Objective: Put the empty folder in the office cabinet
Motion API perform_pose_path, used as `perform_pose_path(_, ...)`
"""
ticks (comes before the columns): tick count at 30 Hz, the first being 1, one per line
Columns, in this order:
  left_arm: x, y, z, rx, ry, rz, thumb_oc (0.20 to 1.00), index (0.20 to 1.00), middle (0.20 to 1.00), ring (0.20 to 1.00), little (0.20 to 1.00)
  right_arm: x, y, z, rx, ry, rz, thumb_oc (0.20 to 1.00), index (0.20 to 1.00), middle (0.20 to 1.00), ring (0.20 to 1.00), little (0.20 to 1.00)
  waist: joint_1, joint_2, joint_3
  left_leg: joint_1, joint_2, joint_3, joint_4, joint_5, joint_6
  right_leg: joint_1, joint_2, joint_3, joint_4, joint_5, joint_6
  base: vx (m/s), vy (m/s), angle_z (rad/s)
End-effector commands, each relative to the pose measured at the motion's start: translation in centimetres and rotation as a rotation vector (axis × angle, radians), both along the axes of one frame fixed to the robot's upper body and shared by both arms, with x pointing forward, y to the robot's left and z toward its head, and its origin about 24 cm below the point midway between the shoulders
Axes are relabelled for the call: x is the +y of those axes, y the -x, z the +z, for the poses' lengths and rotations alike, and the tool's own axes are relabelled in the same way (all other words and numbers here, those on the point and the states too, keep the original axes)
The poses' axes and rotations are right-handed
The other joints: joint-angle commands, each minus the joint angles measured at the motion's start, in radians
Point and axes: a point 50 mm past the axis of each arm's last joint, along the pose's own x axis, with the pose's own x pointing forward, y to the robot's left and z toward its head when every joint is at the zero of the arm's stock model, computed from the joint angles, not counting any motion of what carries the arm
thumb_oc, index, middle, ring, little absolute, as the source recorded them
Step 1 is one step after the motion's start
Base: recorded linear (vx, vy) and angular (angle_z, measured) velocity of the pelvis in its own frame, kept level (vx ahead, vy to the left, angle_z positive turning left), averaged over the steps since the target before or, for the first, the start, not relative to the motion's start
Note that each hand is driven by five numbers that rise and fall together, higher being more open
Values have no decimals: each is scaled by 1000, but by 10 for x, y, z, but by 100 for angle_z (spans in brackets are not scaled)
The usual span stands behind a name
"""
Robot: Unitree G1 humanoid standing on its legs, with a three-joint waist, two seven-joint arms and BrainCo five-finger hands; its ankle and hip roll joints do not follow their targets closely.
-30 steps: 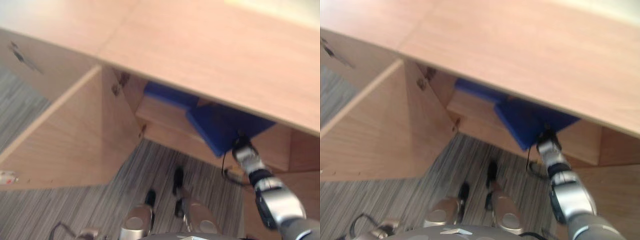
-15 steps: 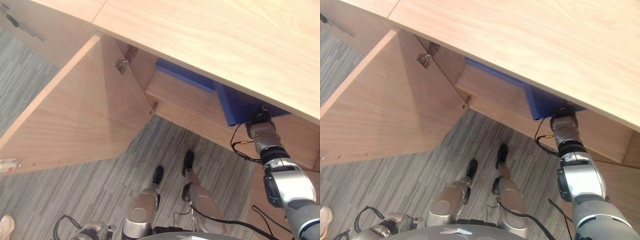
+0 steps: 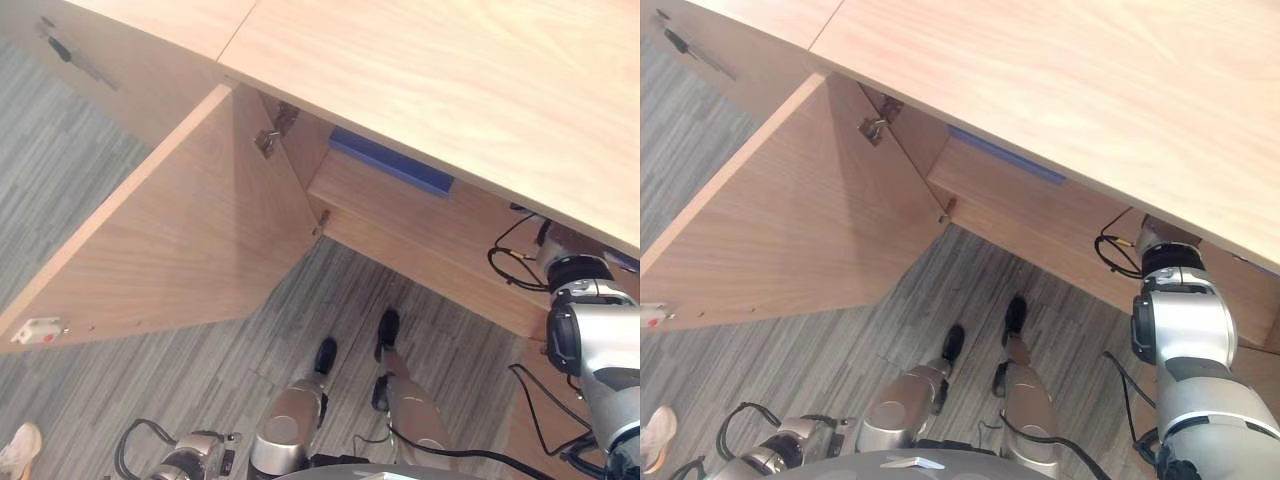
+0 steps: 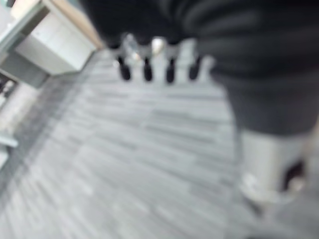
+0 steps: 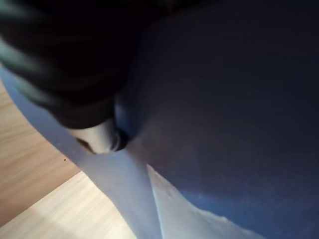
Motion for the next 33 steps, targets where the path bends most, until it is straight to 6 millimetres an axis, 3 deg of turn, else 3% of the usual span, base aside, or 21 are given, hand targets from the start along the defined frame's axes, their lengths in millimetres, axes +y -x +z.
perform_pose_path(1, 26, 42, -4, 117, -92, -14, 1000, 1000, 1000, 1000, 1000, -25, 3, 31, 13, 208, 13, 200, 200, 200, 200, 200, 31, 12, -64, 43, 117, -25, -140, -28, -47, -63, -74, 3, -6, -114, 130, -9, -17, 4)
perform_pose_path(16, 29, 33, -2, 61, -79, -19, 1000, 1000, 1000, 1000, 1000, -20, -5, 33, 13, 353, 193, 200, 200, 200, 200, 200, 34, 12, -43, 8, 130, -11, -130, -9, -61, -58, -64, 8, -6, -127, 124, 0, 0, 0)
perform_pose_path(24, 26, 28, -2, 43, -78, -8, 1000, 1000, 1000, 1000, 1000, -31, 7, 30, 167, 224, 33, 200, 200, 200, 200, 200, 33, 7, -34, -10, 131, -9, -121, -2, -61, -52, -55, 17, -6, -134, 117, 0, 0, 0)
perform_pose_path(28, 25, 24, 0, 30, -82, -20, 1000, 1000, 1000, 1000, 1000, -23, 0, 38, 162, 243, 79, 200, 200, 200, 200, 200, 40, 8, -32, -19, 129, -12, -114, -1, -62, -47, -55, 17, -6, -141, 116, 0, -12, -4)
perform_pose_path(33, 23, 17, 1, 13, -83, -19, 1000, 1000, 1000, 1000, 1000, -16, -4, 32, 142, 228, 118, 200, 200, 200, 200, 200, 39, 9, -22, -38, 129, -5, -104, 3, -62, -47, -55, 19, -6, -144, 116, -10, -7, -2)
